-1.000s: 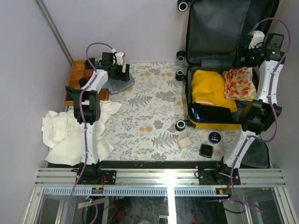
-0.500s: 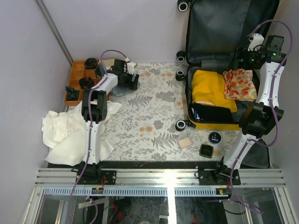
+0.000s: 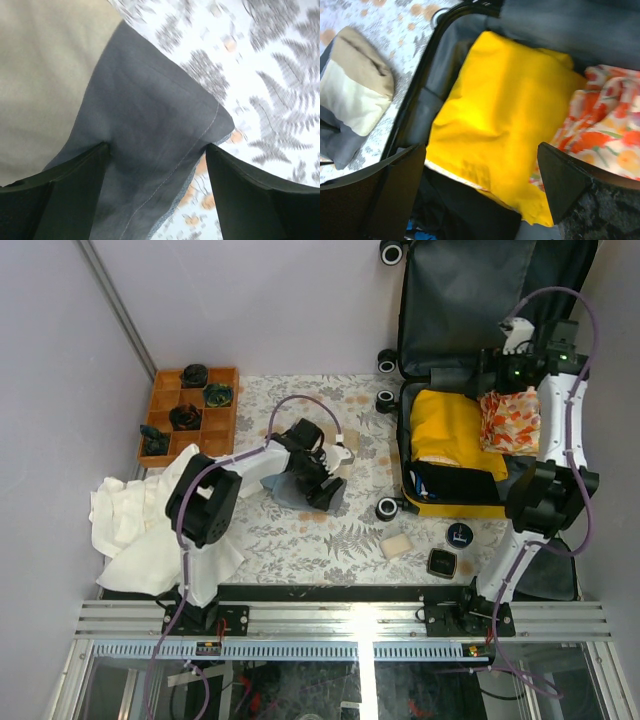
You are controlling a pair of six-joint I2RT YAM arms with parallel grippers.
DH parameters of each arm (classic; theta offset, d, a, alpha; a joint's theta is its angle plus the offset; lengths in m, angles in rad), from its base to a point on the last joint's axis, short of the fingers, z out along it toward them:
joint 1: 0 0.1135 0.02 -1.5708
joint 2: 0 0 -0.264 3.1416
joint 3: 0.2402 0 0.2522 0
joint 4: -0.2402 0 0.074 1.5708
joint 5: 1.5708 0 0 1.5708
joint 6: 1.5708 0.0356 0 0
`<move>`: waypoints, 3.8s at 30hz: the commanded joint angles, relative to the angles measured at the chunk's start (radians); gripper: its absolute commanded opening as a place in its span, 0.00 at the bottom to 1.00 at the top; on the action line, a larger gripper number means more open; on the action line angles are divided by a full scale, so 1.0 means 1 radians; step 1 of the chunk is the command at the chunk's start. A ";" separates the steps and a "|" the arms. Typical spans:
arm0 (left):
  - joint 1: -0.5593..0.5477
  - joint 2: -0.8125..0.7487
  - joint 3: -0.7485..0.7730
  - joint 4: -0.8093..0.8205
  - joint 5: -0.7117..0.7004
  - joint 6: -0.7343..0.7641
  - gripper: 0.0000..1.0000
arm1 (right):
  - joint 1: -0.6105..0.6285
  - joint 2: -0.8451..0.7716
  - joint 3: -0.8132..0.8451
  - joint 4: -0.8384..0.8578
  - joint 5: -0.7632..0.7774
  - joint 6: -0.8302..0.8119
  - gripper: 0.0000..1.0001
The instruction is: Pack the luggage
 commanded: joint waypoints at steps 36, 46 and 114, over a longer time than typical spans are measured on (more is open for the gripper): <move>0.332 -0.081 -0.079 0.151 -0.117 -0.469 0.83 | 0.775 0.094 -0.548 0.237 0.248 0.641 0.87; 0.290 -0.052 -0.183 0.159 -0.037 -0.479 0.59 | 0.812 0.179 -0.534 0.310 0.253 0.697 0.58; -0.212 0.323 0.776 0.582 -0.146 -0.659 0.82 | 0.036 0.163 -0.031 0.074 0.432 0.035 0.27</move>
